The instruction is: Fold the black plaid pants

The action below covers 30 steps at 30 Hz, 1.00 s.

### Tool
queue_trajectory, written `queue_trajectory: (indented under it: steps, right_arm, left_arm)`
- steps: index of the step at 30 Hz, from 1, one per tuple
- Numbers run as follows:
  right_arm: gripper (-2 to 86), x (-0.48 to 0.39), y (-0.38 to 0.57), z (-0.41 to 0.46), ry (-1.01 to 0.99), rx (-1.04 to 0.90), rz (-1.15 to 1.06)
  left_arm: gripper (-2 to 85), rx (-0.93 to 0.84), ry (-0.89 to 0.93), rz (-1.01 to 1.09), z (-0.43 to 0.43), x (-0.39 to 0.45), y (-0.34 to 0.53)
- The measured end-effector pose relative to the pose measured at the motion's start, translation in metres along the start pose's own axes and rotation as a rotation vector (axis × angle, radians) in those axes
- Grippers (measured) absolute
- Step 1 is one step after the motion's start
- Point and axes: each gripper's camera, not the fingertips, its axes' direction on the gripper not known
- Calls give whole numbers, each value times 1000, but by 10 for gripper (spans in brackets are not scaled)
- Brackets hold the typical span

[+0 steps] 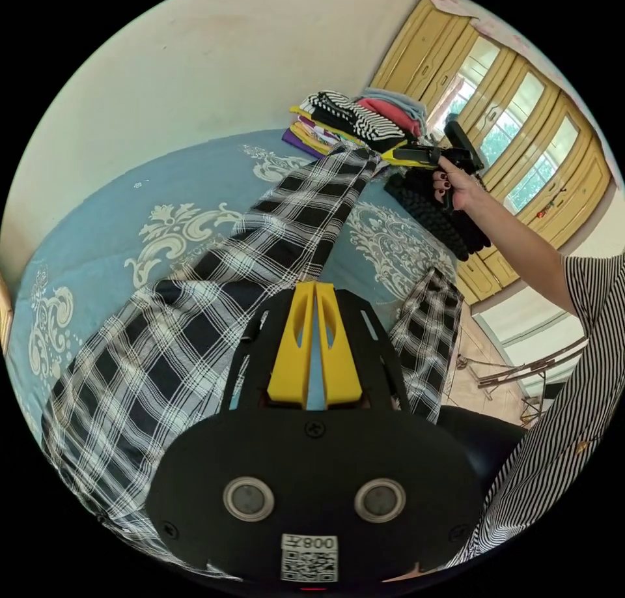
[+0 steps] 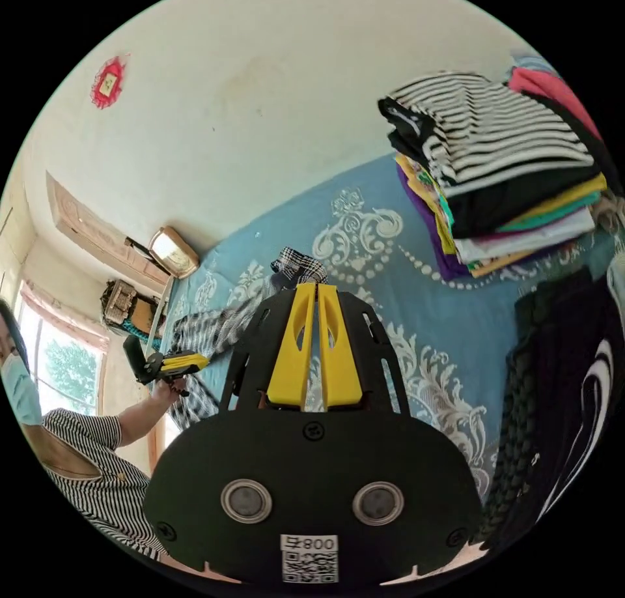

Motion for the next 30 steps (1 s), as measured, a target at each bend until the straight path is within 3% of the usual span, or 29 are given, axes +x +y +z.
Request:
queue_trajectory:
  steps: [4, 11, 22, 30]
  right_arm:
    - [4, 54, 42, 27, 49, -128, 175]
    - [4, 84, 66, 7, 37, -59, 277]
    - [74, 23, 1, 38, 98, -130, -9]
    - [35, 16, -29, 71, 99, -208, 29]
  left_arm:
    - [2, -183, 31, 2, 40, 4, 2]
    - [7, -140, 50, -9, 28, 8, 1]
    - [11, -44, 119, 57, 22, 18, -53]
    - [13, -179, 25, 34, 69, 3, -111]
